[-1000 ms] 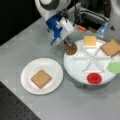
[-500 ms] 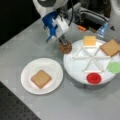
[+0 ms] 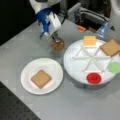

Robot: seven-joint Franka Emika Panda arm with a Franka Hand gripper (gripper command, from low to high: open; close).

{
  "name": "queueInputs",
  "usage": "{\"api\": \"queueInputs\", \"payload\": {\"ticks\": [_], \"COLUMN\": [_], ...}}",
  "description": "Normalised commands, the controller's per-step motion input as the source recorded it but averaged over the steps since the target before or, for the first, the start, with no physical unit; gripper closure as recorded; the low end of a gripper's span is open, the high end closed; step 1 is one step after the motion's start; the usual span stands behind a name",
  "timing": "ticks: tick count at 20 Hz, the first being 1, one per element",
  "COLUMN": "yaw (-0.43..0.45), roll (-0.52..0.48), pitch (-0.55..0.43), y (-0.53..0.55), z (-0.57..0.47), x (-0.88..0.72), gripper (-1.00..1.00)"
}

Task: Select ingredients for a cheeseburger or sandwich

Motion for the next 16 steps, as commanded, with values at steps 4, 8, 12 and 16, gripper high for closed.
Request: {"api": "queueInputs", "payload": {"ticks": [4, 8, 12, 16], "yaw": [0.298, 0.406, 0.523, 0.591], "roll": [0.082, 0.056, 0.011, 0.027], "pitch": [0.114, 0.085, 0.058, -0.011], "y": [-0.2, -0.19, -0.32, -0.49], "z": [0.09, 0.04, -0.07, -0.21], "x": [0.46, 0.52, 0.69, 0.8], "gripper": [1.0, 1.0, 1.0, 1.0]}}
